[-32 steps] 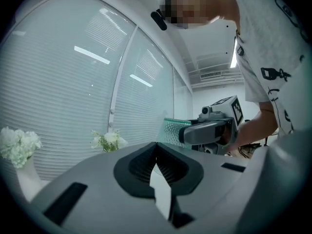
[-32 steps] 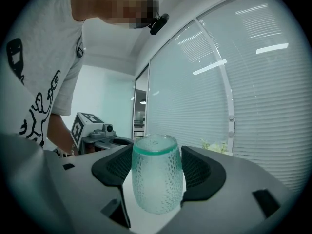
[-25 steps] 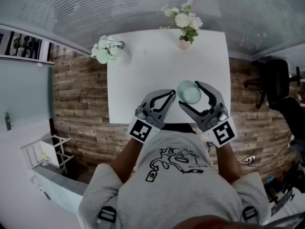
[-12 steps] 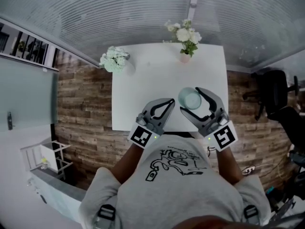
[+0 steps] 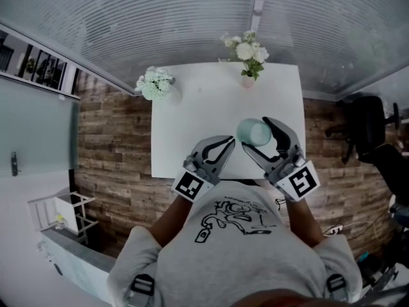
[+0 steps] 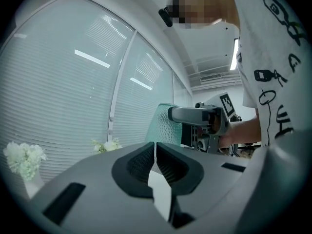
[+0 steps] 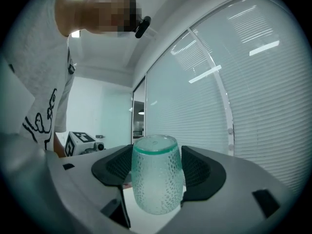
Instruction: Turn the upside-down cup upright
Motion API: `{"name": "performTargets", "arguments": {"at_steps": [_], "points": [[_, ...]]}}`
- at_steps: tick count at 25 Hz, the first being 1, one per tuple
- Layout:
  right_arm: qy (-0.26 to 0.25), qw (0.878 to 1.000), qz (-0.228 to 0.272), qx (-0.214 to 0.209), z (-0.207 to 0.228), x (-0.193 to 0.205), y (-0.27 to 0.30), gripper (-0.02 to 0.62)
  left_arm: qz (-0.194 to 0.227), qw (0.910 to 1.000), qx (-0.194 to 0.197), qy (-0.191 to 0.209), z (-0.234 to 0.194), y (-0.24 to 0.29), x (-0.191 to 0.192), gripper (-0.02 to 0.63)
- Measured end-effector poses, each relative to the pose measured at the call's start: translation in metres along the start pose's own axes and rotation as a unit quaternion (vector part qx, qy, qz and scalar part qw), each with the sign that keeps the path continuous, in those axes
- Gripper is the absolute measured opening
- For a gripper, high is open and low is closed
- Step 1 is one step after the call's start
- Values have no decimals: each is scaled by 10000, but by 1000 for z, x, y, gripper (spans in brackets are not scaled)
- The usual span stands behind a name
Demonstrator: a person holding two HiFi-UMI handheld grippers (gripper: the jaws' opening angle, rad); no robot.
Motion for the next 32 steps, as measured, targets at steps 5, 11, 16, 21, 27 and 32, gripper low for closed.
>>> {"name": "performTargets", "arguments": {"at_steps": [5, 11, 16, 21, 27, 32], "points": [[395, 9989, 155, 197, 4, 7, 0, 324, -36, 10000, 35, -35, -1, -3, 2, 5], [1026, 9936, 322, 335, 9, 17, 0, 324, -94, 9998, 106, -111, 0, -4, 6, 12], [1731, 9823, 607, 378, 13, 25, 3, 324, -133, 9996, 150, -219, 0, -4, 8, 46], [2485, 9632, 885, 507, 16, 39, 3, 324, -138, 9993, 161, -293, -5, -3, 8, 71], [3136, 9401, 1079, 786, 22, 56, 1, 324, -143, 9990, 183, -370, -6, -2, 8, 87], [3794, 9116, 1320, 871, 26, 63, 4, 324, -167, 9989, 248, -365, -6, 0, 8, 94]]}}
Point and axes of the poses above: the fingertips, and each gripper's own axes: y forward along the fingers, z to its right, x out of its underside, the point moved 9 cm from there along -y, backward along the fingers, and after that the axes turned 8 degrees about -y, right-handed, at the moved point
